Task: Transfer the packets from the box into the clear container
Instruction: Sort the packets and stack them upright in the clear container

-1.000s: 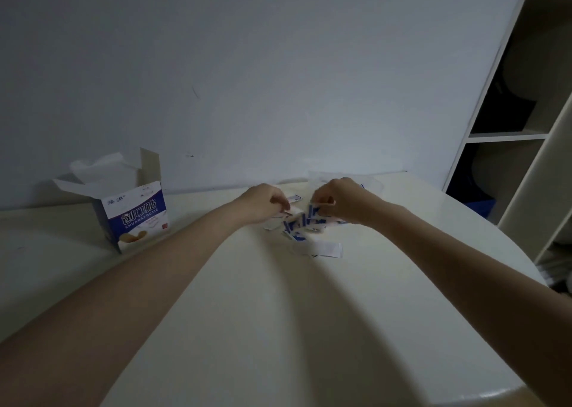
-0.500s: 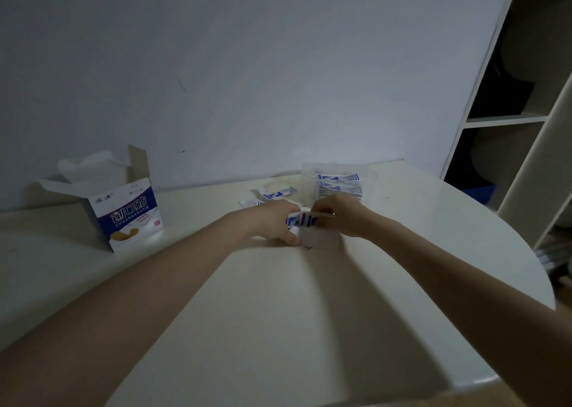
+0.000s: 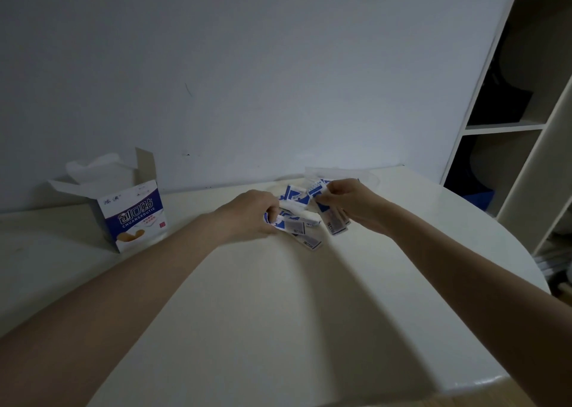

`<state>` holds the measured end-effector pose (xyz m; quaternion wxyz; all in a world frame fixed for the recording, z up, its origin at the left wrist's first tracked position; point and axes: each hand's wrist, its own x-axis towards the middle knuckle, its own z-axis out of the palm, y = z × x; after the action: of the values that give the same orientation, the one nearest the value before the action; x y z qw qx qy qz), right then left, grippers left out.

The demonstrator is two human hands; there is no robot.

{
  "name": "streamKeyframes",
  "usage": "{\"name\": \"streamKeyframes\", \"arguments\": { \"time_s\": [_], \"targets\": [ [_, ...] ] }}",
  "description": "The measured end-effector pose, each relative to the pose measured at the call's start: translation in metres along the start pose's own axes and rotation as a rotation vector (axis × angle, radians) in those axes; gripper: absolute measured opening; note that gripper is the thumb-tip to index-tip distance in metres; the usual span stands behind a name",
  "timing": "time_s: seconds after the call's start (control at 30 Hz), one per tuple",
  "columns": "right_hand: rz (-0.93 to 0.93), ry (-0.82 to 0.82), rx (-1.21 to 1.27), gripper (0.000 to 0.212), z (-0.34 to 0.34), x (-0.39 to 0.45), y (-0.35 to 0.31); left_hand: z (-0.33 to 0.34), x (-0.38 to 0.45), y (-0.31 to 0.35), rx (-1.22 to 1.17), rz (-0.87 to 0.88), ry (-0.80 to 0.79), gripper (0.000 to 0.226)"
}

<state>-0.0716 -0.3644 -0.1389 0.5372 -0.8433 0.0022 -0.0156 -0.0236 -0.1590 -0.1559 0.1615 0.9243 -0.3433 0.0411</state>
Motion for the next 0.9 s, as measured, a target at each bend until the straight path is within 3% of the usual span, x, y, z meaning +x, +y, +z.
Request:
{"name": "streamKeyframes", "arguments": {
  "time_s": [0.13,0.3,0.43,0.5,0.57,0.67,0.73,0.9],
  "targets": [
    [-0.002,-0.073,-0.184,0.027,0.007,0.002,-0.005,-0.007,0.0,0.001,-0.124,-0.02,-0.013,0.019],
    [-0.076,-0.069,-0.431,0.038,0.02,0.006,-0.01,-0.009,0.002,0.01,-0.329,-0.054,-0.005,0.022],
    [-0.253,-0.025,-0.835,0.017,0.026,0.003,-0.016,-0.007,0.004,0.007,-0.361,-0.1,0.023,0.029],
    [-0.316,-0.034,-0.86,0.014,0.026,0.003,-0.015,-0.005,0.002,0.004,-0.288,-0.154,-0.006,0.031],
    [-0.34,-0.068,-0.912,0.027,0.031,0.004,-0.01,-0.001,-0.002,0.003,-0.226,-0.209,-0.064,0.031],
    [-0.288,-0.139,-0.966,0.011,0.037,0.003,-0.001,0.009,-0.004,0.006,-0.212,-0.2,-0.121,0.02],
    [-0.244,-0.169,-1.007,0.026,0.032,0.002,0.002,0.013,-0.003,0.008,-0.244,-0.189,-0.121,0.017],
    [-0.195,-0.168,-1.084,0.032,0.008,0.001,0.006,0.016,-0.001,0.013,-0.313,-0.208,-0.101,0.021]
  ]
}}
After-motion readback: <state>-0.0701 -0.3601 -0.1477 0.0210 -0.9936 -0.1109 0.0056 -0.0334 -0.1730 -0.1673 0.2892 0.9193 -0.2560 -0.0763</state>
